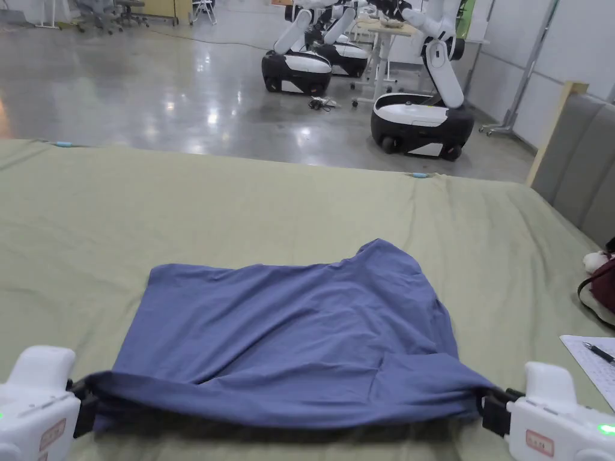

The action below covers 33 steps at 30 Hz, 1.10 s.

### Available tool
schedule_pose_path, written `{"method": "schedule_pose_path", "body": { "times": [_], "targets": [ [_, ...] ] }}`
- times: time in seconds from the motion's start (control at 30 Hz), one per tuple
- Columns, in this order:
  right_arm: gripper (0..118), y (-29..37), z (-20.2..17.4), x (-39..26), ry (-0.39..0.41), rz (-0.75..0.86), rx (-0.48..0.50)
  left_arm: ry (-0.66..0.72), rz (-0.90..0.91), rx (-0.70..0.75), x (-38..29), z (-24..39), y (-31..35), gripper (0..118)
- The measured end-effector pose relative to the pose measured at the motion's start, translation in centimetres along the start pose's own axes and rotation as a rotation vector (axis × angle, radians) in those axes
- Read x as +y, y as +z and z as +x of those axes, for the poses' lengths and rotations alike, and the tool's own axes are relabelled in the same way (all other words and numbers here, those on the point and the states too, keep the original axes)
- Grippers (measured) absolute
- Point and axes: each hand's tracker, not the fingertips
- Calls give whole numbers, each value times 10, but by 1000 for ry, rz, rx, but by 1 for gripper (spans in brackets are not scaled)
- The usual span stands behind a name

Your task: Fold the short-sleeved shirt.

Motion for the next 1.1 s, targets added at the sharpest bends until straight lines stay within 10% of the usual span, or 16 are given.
{"method": "schedule_pose_path", "body": {
  "times": [0.63, 0.7, 0.77, 1.0, 1.1],
  "targets": [
    [20, -168, -5, 117, -55, -197, -76, -8, -241, 72, 120, 6, -181, 3],
    [58, -160, -4, 111, -50, -165, -77, -10, -166, 60, 115, 5, -167, 24],
    [89, -143, -5, 106, -18, -133, -77, 3, -106, 51, 109, 2, -145, 105],
    [87, -48, -65, 52, 63, 185, 5, 26, 202, 24, 55, 42, -46, 111],
    [21, -25, -92, 24, 45, 213, 62, 44, 251, 25, 25, 59, -24, 60]
  ]
}}
